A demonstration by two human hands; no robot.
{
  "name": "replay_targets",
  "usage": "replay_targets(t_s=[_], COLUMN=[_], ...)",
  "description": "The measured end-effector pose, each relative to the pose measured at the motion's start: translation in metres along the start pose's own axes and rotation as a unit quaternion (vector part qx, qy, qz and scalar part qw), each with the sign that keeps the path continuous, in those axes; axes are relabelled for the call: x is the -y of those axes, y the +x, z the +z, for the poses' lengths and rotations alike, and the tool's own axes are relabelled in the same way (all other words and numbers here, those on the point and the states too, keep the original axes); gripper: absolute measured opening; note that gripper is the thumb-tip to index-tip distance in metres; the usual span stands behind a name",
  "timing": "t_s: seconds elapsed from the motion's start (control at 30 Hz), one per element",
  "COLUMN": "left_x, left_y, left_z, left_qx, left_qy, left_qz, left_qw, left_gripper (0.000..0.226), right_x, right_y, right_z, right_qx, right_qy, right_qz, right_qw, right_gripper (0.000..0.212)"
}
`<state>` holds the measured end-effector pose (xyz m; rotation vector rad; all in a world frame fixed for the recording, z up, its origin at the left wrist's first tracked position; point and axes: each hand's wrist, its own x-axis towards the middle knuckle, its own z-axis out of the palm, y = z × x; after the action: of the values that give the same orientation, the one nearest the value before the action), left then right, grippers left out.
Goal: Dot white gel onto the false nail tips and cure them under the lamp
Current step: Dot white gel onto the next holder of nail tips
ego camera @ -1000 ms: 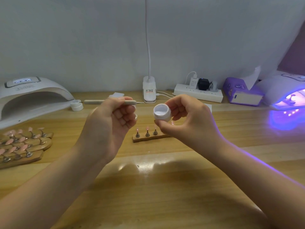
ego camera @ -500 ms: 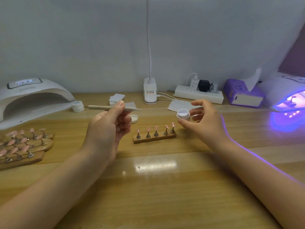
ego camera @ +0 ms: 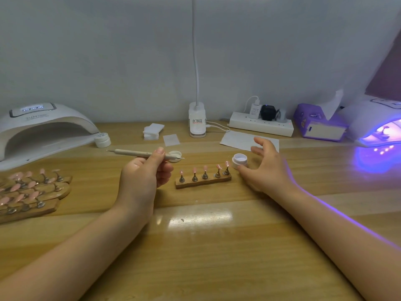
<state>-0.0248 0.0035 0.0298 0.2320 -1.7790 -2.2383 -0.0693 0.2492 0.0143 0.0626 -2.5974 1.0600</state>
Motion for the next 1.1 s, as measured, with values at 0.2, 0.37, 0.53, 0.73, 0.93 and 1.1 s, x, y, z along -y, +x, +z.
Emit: replay_targets(t_s=[0.2, 0.37, 0.53, 0.73, 0.93, 1.1], left_x=[0.001, 0.001, 0.001, 0.004, 0.009, 0.012], left_y=[-0.001, -0.007, -0.012, -0.018, -0.019, -0.02], left_z=[0.001, 0.006, 0.01, 0.012, 0.013, 0.014], left_qx=[-0.012, -0.017, -0.005, 0.01, 0.01, 0.009], left_qy=[-0.007, -0.012, -0.007, 0.003, 0.017, 0.028], left_qz=[0.001, -0.017, -0.015, 0.006, 0.04, 0.065], left_qw=[1.0, 1.0, 1.0, 1.0, 0.999, 0.997], left_gripper=[0.029, 0.027, 0.022, 0.019, 0.018, 0.017], right_x=[0.023, 0.044, 0.048, 0.048, 0.048, 0.053], right_y=[-0.009, -0.028, -0.039, -0.04, -0.037, -0.035], right_z=[-0.007, 0.001, 0.016, 0.018, 0.027, 0.035], right_qx=[-0.095, -0.018, 0.054, 0.08, 0.075, 0.072], right_qy=[0.048, 0.047, -0.087, -0.151, -0.187, -0.177], right_qz=[-0.167, -0.204, -0.184, -0.181, -0.174, -0.175], right_qw=[0.98, 0.978, 0.978, 0.968, 0.964, 0.966], right_gripper=[0.019, 0.036, 0.024, 0.03, 0.033, 0.036])
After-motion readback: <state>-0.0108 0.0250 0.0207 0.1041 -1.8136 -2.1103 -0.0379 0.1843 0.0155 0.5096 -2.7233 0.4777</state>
